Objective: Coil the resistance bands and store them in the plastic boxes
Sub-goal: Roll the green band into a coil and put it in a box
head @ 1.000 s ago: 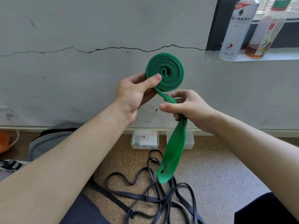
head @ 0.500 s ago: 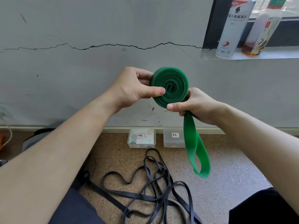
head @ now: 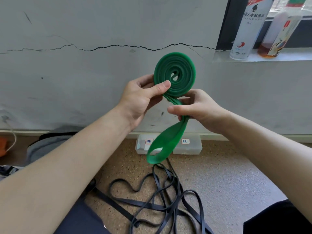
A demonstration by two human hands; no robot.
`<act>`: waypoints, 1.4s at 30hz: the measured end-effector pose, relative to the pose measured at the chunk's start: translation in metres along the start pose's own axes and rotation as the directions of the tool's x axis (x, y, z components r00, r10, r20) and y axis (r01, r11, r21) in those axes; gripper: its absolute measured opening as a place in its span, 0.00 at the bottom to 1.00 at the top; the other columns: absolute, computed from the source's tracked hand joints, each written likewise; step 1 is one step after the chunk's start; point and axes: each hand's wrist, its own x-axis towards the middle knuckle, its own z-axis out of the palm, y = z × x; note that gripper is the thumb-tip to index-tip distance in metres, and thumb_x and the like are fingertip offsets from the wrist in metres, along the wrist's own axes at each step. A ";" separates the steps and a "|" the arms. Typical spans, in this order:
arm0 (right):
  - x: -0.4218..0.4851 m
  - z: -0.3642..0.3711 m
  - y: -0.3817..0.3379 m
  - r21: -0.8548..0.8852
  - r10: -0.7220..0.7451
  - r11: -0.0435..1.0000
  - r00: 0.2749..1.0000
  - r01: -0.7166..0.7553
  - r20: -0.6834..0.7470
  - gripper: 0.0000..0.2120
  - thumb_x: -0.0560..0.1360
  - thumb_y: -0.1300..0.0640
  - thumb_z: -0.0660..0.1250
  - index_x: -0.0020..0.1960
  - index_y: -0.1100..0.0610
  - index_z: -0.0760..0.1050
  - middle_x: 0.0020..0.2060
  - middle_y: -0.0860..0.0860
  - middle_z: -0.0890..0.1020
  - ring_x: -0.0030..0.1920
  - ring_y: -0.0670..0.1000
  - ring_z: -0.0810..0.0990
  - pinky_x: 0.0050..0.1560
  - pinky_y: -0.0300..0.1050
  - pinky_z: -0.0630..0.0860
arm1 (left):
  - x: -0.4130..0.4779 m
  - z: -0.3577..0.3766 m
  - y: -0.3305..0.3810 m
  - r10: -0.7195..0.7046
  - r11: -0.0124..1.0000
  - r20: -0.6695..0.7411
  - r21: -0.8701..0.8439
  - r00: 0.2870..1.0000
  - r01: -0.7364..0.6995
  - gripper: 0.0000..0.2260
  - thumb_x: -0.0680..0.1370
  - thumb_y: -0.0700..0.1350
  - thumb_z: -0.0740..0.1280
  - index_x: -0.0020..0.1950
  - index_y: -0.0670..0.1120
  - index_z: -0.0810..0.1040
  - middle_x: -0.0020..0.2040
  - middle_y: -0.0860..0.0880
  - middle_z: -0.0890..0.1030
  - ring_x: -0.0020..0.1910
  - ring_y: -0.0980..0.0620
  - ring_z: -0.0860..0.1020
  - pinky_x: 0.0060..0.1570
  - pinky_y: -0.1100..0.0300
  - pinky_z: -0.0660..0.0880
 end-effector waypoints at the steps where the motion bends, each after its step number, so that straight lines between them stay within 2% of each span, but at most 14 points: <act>1: 0.000 -0.004 -0.001 -0.040 -0.003 0.999 0.999 0.004 0.032 0.13 0.70 0.64 0.78 0.53 0.57 0.80 0.39 0.49 0.82 0.38 0.50 0.76 0.37 0.42 0.75 | 0.001 -0.004 0.002 0.009 0.999 0.016 0.043 1.000 -0.009 0.16 0.73 0.40 0.74 0.61 0.43 0.81 0.53 0.47 0.86 0.54 0.50 0.83 0.64 0.51 0.75; 4: -0.002 -0.014 -0.003 -0.140 0.044 0.989 0.998 -0.037 0.053 0.13 0.71 0.65 0.77 0.53 0.58 0.80 0.40 0.45 0.84 0.40 0.47 0.78 0.42 0.42 0.75 | 0.003 -0.012 0.006 0.029 0.986 0.090 0.161 0.996 -0.043 0.21 0.67 0.44 0.76 0.60 0.46 0.82 0.54 0.47 0.86 0.58 0.47 0.83 0.67 0.46 0.73; 6: -0.003 -0.019 -0.004 -0.211 0.089 0.975 0.994 -0.073 0.067 0.15 0.67 0.60 0.80 0.52 0.61 0.81 0.41 0.51 0.82 0.42 0.50 0.77 0.45 0.47 0.73 | 0.003 -0.015 0.006 0.027 0.976 0.141 0.211 0.990 -0.057 0.22 0.66 0.44 0.77 0.59 0.46 0.82 0.54 0.45 0.86 0.57 0.45 0.83 0.67 0.43 0.74; 9: -0.003 -0.023 -0.006 -0.246 0.129 0.963 0.990 -0.113 0.050 0.29 0.60 0.51 0.81 0.52 0.68 0.77 0.39 0.63 0.74 0.40 0.57 0.71 0.42 0.53 0.68 | 0.004 -0.013 0.009 0.038 0.956 0.238 0.275 0.971 -0.104 0.20 0.70 0.36 0.75 0.62 0.42 0.81 0.55 0.44 0.86 0.56 0.47 0.84 0.59 0.51 0.79; 11: -0.003 -0.023 -0.003 -0.208 0.112 0.973 0.992 -0.099 0.050 0.33 0.59 0.50 0.81 0.52 0.72 0.74 0.39 0.69 0.73 0.38 0.59 0.70 0.38 0.53 0.67 | 0.003 -0.010 0.010 0.064 0.943 0.262 0.299 0.963 -0.144 0.19 0.72 0.33 0.74 0.63 0.40 0.80 0.55 0.44 0.86 0.55 0.48 0.84 0.55 0.56 0.80; 15: -0.004 -0.017 0.001 -0.031 0.049 0.998 0.997 -0.048 0.052 0.18 0.62 0.54 0.79 0.43 0.63 0.75 0.32 0.58 0.71 0.30 0.52 0.70 0.34 0.45 0.67 | -0.001 0.006 -0.007 0.144 0.980 0.131 0.122 0.981 -0.160 0.22 0.74 0.32 0.73 0.67 0.38 0.76 0.59 0.41 0.84 0.57 0.45 0.83 0.58 0.52 0.79; 18: -0.003 -0.007 0.001 0.103 0.002 0.995 1.000 -0.002 0.000 0.07 0.68 0.60 0.75 0.40 0.57 0.77 0.30 0.51 0.73 0.31 0.47 0.71 0.34 0.42 0.68 | -0.008 0.023 -0.021 0.074 0.991 0.042 -0.111 0.996 -0.069 0.21 0.76 0.31 0.70 0.68 0.38 0.73 0.61 0.39 0.82 0.59 0.43 0.82 0.60 0.50 0.79; 21: -0.004 -0.003 0.001 0.124 0.015 0.992 0.999 -0.008 -0.052 0.04 0.70 0.58 0.75 0.40 0.55 0.79 0.31 0.50 0.76 0.31 0.48 0.74 0.37 0.43 0.72 | -0.006 0.025 -0.019 0.044 0.990 -0.028 -0.129 0.999 -0.048 0.19 0.75 0.33 0.71 0.65 0.37 0.76 0.57 0.40 0.84 0.56 0.43 0.84 0.57 0.49 0.80; 24: -0.003 -0.003 -0.002 0.010 0.088 0.996 0.995 -0.088 -0.055 0.11 0.69 0.51 0.76 0.45 0.55 0.78 0.33 0.52 0.78 0.34 0.51 0.80 0.43 0.50 0.76 | -0.003 0.020 -0.010 0.031 0.995 -0.053 -0.091 0.998 -0.036 0.18 0.73 0.34 0.74 0.63 0.38 0.79 0.53 0.42 0.86 0.52 0.44 0.85 0.50 0.52 0.82; 28: -0.003 -0.009 0.005 -0.133 0.224 0.965 0.974 -0.225 -0.023 0.18 0.62 0.47 0.80 0.42 0.55 0.75 0.37 0.54 0.80 0.39 0.54 0.79 0.42 0.48 0.73 | 0.001 0.013 -0.006 0.012 0.993 -0.127 -0.118 0.992 -0.027 0.16 0.73 0.33 0.74 0.60 0.39 0.80 0.52 0.42 0.86 0.51 0.42 0.85 0.51 0.49 0.83; 31: -0.007 -0.015 0.017 -0.158 0.349 0.929 0.934 -0.334 0.081 0.19 0.63 0.53 0.80 0.48 0.59 0.77 0.40 0.55 0.83 0.43 0.55 0.82 0.49 0.51 0.77 | 0.007 0.006 -0.008 -0.020 0.988 -0.211 -0.154 0.977 -0.013 0.11 0.72 0.33 0.74 0.54 0.41 0.82 0.50 0.42 0.86 0.49 0.44 0.85 0.51 0.50 0.83; 33: -0.009 -0.017 0.022 -0.213 0.407 0.903 0.902 -0.374 0.146 0.15 0.68 0.59 0.78 0.51 0.61 0.77 0.43 0.55 0.84 0.43 0.54 0.83 0.47 0.50 0.78 | 0.011 0.002 -0.008 -0.033 0.982 -0.258 -0.190 0.966 -0.017 0.10 0.73 0.33 0.74 0.52 0.41 0.82 0.49 0.42 0.86 0.47 0.45 0.85 0.50 0.51 0.83; 37: -0.009 -0.012 0.039 -0.388 0.526 0.827 0.803 -0.406 0.281 0.09 0.73 0.69 0.72 0.44 0.58 0.76 0.42 0.54 0.83 0.44 0.52 0.83 0.44 0.43 0.78 | 0.019 -0.010 0.000 -0.040 0.963 -0.320 -0.263 0.947 -0.048 0.09 0.74 0.34 0.74 0.52 0.40 0.81 0.50 0.41 0.85 0.45 0.46 0.85 0.47 0.53 0.83; 42: -0.005 -0.018 0.050 -0.614 0.598 0.647 0.800 -0.453 0.040 0.06 0.78 0.65 0.64 0.47 0.55 0.75 0.49 0.55 0.81 0.51 0.54 0.83 0.51 0.50 0.84 | 0.020 -0.032 0.006 -0.018 0.959 -0.394 -0.267 0.919 -0.096 0.08 0.73 0.33 0.74 0.50 0.40 0.81 0.46 0.43 0.85 0.42 0.47 0.86 0.44 0.54 0.83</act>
